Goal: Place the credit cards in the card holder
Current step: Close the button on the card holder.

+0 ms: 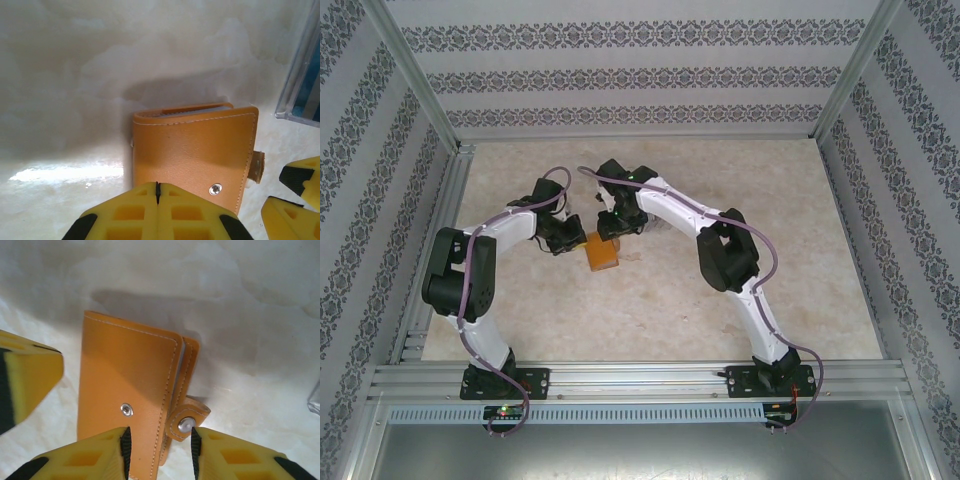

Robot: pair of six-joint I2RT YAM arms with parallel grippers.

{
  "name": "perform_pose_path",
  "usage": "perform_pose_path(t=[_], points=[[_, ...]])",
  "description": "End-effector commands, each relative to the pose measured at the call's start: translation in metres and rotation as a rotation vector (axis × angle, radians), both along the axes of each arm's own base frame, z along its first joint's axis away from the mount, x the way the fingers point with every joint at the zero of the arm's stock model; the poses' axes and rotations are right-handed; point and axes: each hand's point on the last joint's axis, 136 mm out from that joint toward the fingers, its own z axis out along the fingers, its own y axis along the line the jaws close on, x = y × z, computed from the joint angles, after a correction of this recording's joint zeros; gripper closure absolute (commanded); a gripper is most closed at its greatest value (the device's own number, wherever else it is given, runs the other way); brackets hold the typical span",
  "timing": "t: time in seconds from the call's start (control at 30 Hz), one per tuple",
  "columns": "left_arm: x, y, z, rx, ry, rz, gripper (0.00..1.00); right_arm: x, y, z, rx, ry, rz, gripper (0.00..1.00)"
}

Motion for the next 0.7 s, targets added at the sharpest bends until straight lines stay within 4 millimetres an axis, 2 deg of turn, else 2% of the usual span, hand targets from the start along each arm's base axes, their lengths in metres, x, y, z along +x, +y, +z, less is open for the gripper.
perform_pose_path(t=[0.0, 0.3, 0.67], points=[[-0.009, 0.012, -0.013, 0.019, 0.039, 0.006, 0.95, -0.002, -0.01, 0.004, -0.086, -0.025, 0.033, 0.61], [-0.015, 0.026, -0.018, 0.008, 0.044, 0.045, 0.96, 0.002, -0.001, -0.002, -0.103, -0.032, 0.046, 0.62], [-0.017, 0.03, -0.019, -0.001, 0.04, 0.056, 0.95, 0.005, 0.006, -0.009, -0.123, -0.024, 0.052, 0.66]])
